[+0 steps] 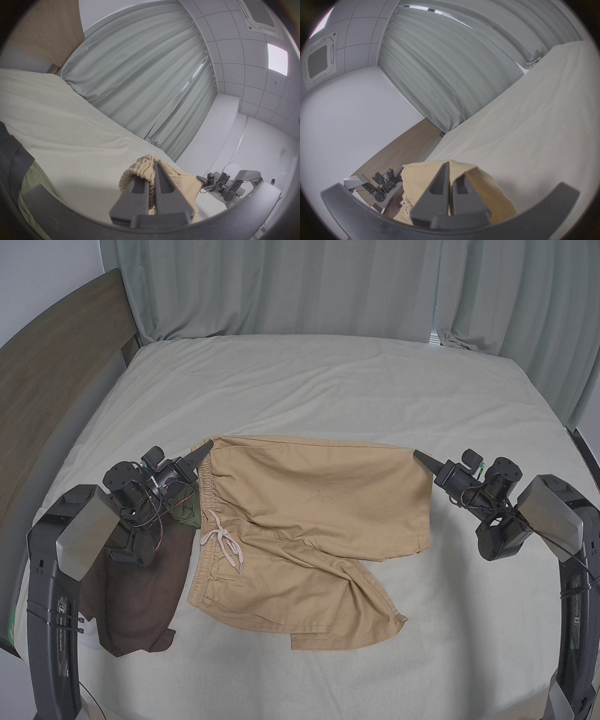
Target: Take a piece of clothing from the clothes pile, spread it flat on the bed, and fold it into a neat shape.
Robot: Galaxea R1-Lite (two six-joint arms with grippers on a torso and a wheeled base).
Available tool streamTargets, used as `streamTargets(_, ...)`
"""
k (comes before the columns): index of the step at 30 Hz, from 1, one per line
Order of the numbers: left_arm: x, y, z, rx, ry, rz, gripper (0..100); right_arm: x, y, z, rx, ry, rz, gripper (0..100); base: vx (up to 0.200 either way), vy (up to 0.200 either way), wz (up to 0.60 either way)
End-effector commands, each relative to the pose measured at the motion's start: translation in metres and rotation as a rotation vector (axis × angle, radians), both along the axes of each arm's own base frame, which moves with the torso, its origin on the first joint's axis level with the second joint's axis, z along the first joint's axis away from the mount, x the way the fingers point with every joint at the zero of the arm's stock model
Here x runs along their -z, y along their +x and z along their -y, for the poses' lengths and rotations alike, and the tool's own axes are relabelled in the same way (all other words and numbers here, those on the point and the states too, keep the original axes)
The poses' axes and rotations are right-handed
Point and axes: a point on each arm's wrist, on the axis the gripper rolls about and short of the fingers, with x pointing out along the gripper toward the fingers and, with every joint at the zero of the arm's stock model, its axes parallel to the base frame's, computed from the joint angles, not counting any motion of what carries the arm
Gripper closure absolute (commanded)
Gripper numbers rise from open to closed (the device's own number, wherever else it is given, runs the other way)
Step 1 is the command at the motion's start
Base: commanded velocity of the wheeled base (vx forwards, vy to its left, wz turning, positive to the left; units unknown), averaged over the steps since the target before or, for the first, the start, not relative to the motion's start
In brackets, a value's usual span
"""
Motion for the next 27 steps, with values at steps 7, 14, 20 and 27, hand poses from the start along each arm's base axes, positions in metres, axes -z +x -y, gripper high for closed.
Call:
streamTargets(7,0.006,-0.002,0.009,0.033,-0.037,-0.06,0,0.003,0.009,0.004,0.012,0.001,0.033,0,0.0,0.0,0.0)
streamTargets(14,0.011,-0.011,0.009,0.022,-0.042,-0.196,0,0.002,-0.003,0.006,0.021,-0.029,0.019,0,0.0,0.0,0.0)
streamTargets(20,-0.007,-0.031,-0.005,-0.009,-0.042,-0.229,0,-0.008,-0.038,0.001,0.019,-0.072,0.028,0,0.0,0.0,0.0)
streamTargets(27,-0.042,-0.07,-0.018,-0.033,-0.037,-0.222,0,-0.03,-0.079,-0.004,0.001,-0.113,0.02,0,0.0,0.0,0.0)
